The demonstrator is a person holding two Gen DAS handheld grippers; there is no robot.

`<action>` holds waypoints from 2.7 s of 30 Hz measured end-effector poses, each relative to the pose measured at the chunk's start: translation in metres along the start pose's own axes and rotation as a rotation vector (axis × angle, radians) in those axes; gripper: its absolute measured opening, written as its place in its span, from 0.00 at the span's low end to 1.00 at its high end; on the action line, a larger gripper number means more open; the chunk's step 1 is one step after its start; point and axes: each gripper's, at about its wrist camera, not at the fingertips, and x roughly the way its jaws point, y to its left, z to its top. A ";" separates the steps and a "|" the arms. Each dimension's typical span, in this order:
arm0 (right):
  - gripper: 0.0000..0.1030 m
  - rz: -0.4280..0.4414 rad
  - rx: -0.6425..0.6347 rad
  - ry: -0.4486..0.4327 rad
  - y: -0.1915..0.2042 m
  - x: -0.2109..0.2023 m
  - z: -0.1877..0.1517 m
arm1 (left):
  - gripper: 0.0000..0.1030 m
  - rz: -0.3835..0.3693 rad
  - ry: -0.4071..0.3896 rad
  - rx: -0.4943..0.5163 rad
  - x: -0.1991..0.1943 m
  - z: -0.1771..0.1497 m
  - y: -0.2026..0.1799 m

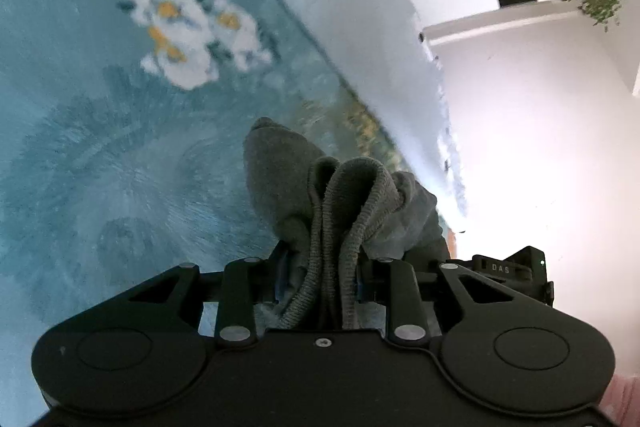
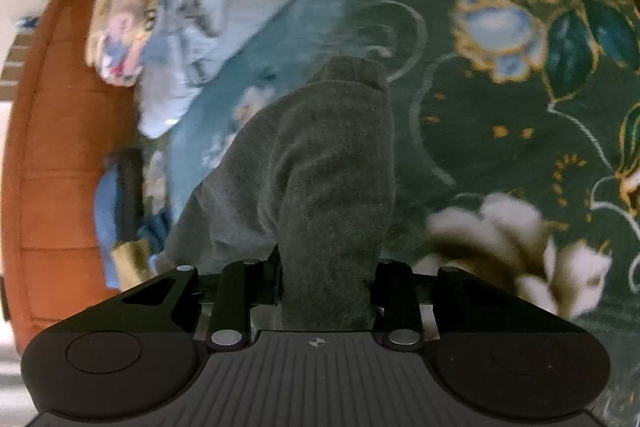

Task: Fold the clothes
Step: 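Grasp the folded grey pants with the right gripper while the left gripper holds the cuffs, then lift the folded grey pants with both grippers and carry them toward the towel stack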

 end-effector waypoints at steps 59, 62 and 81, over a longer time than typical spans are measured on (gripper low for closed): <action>0.26 0.153 -0.834 0.198 0.428 -0.004 -0.196 | 0.27 0.211 -0.786 -0.095 -0.440 -0.183 -0.109; 0.26 0.139 -0.843 0.214 0.434 0.004 -0.202 | 0.27 0.206 -0.791 -0.120 -0.446 -0.183 -0.098; 0.27 0.301 -0.984 0.310 0.483 0.028 -0.165 | 0.27 0.341 -0.957 -0.118 -0.454 -0.167 -0.138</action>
